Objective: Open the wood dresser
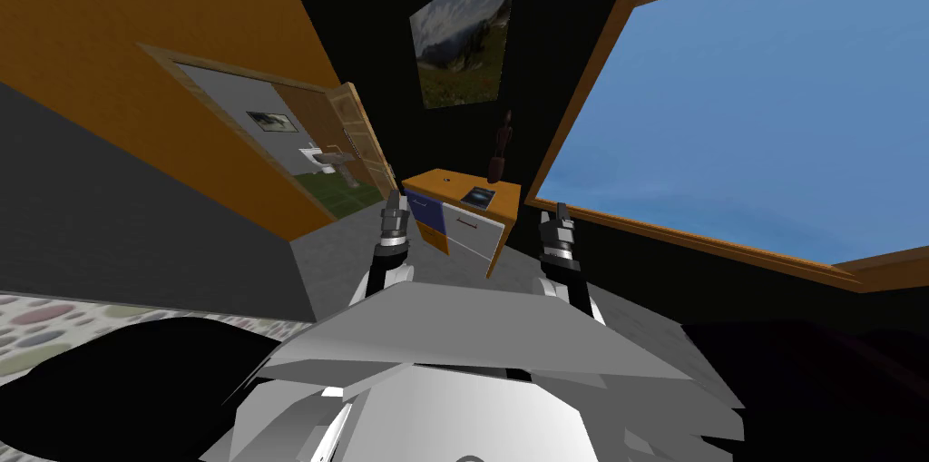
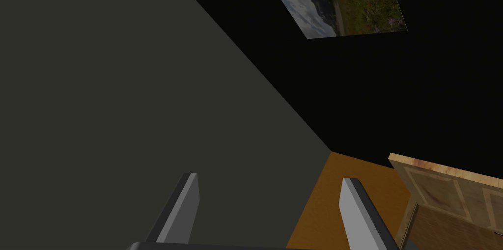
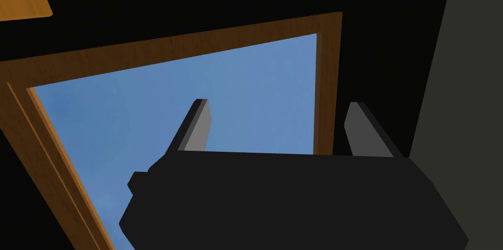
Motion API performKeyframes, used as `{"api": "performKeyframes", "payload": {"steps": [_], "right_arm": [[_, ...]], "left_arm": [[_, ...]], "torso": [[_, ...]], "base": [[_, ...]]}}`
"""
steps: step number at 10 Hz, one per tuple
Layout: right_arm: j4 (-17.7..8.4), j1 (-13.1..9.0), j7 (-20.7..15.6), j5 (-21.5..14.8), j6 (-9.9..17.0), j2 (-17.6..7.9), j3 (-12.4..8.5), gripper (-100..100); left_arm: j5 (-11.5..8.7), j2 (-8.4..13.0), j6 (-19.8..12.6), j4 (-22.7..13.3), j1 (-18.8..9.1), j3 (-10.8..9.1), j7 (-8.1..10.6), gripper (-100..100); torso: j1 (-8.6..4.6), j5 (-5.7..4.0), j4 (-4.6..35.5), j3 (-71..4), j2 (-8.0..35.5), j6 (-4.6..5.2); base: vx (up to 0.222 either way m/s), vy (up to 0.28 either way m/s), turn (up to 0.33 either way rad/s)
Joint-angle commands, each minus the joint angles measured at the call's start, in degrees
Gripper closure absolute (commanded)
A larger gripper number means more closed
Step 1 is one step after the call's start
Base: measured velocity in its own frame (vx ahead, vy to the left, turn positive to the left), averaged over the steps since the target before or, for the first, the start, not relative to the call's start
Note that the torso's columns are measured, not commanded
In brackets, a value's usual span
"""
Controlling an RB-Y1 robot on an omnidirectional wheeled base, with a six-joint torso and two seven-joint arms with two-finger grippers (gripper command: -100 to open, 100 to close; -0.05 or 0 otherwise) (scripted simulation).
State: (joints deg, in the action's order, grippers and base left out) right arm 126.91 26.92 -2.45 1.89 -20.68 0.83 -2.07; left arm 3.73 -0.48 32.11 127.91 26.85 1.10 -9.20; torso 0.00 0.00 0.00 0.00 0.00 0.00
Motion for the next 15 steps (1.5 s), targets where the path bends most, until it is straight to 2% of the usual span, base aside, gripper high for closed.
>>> {"api": "performKeyframes", "payload": {"steps": [1, 9, 10, 12, 14, 15], "right_arm": [[0.0, 0.0, 0.0, 0.0, 0.0, 0.0, 0.0, 0], [0.0, 0.0, 0.0, 0.0, 0.0, 0.0, 0.0, 0], [0.0, 0.0, 0.0, 0.0, 0.0, 0.0, 0.0, 0], [0.0, 0.0, 0.0, 0.0, 0.0, 0.0, 0.0, 0], [0.0, 0.0, 0.0, 0.0, 0.0, 0.0, 0.0, 0], [0.0, 0.0, 0.0, 0.0, 0.0, 0.0, 0.0, 0]], "left_arm": [[0.0, 0.0, 0.0, 0.0, 0.0, 0.00, 0.00, 0], [0.0, 0.0, 0.0, 0.0, 0.0, 0.00, 0.00, 0], [0.1, 1.7, 0.4, -0.6, -0.1, 0.05, -0.16, -100], [0.3, 4.0, 1.2, -1.9, -0.3, 0.18, -0.53, -100], [0.8, 6.8, 3.1, -4.8, -0.9, 0.46, -1.35, -100], [0.9, 7.4, 3.8, -6.0, -1.1, 0.57, -1.68, -100]], "torso": [[0.00, 0.00, 2.3, -4.7, 2.3, 0.00], [0.00, 0.00, 35.4, -70.7, 35.4, 0.00], [0.00, 0.00, 39.6, -79.2, 39.6, 0.00], [0.00, 0.00, 42.0, -84.3, 42.0, 0.00], [0.00, 0.00, 42.3, -84.6, 42.2, 0.00], [-0.03, -0.01, 42.3, -84.6, 42.2, 0.00]], "base": [[0.000, 0.000, 0.000], [0.000, 0.000, 0.000], [0.012, -0.003, -0.011], [0.020, -0.008, -0.016], [0.036, -0.015, -0.039], [0.054, -0.026, -0.043]]}}
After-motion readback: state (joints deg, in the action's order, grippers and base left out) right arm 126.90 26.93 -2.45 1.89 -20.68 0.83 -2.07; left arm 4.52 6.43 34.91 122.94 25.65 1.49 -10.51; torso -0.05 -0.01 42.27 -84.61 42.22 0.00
